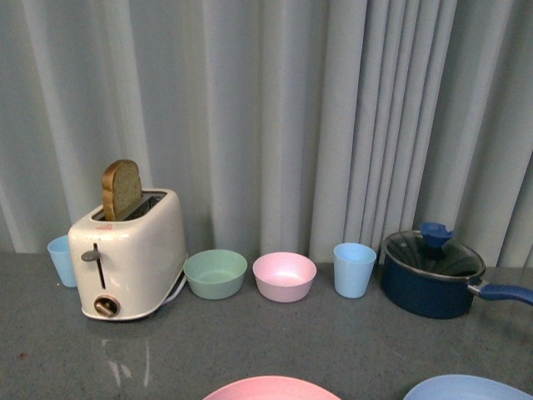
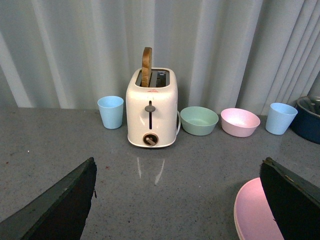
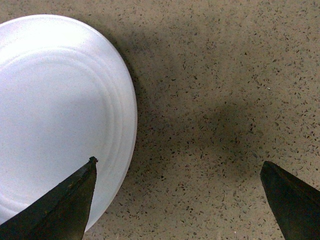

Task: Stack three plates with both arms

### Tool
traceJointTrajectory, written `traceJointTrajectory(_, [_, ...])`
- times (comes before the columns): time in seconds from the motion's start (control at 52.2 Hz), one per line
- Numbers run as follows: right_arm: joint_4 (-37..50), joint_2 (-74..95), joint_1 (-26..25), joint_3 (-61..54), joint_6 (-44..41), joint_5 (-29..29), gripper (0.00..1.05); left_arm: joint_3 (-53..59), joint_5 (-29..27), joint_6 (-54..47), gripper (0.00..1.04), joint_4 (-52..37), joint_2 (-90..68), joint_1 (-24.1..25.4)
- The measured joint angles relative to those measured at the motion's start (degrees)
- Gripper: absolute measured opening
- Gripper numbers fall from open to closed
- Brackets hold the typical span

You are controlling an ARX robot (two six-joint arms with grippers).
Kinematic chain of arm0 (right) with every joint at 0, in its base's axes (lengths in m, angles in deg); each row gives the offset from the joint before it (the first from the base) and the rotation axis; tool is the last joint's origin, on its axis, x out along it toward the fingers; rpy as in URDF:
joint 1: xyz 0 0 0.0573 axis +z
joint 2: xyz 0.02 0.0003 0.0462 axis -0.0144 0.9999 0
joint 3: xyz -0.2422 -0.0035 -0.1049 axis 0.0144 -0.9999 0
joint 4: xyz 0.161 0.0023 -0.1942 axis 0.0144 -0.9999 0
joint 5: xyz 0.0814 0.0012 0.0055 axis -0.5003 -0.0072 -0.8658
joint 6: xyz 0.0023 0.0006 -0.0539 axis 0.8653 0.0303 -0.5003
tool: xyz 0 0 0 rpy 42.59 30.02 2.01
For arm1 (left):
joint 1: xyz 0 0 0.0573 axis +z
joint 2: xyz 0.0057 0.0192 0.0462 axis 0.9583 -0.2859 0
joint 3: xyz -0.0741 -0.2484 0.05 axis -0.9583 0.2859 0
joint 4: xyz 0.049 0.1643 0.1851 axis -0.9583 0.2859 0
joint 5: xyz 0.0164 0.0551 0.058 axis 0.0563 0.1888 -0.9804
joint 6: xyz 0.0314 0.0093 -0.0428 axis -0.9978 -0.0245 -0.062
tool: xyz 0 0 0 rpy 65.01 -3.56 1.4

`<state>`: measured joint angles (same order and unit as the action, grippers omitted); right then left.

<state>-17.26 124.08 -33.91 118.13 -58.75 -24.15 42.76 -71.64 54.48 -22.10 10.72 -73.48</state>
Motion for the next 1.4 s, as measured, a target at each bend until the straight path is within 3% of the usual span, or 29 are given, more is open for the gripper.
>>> traceJointTrajectory(0.46, [1.4, 10.7, 4.2, 6.3, 0.7, 3.2, 0.97, 0.0, 0.0, 0.0, 0.98, 0.0, 0.0, 0.0])
traceJointTrajectory(0.919, [2.5, 19.8, 11.8, 14.1, 4.3, 5.9, 0.96, 0.0, 0.0, 0.0, 0.98, 0.0, 0.0, 0.0])
traceJointTrajectory(1.015, [2.9, 20.4, 12.6, 14.6, 4.5, 6.2, 0.78, 0.0, 0.0, 0.0, 0.98, 0.0, 0.0, 0.0])
traceJointTrajectory(1.398, [5.4, 20.5, 12.3, 12.7, 5.0, 4.3, 0.21, 0.0, 0.0, 0.0, 0.98, 0.0, 0.0, 0.0])
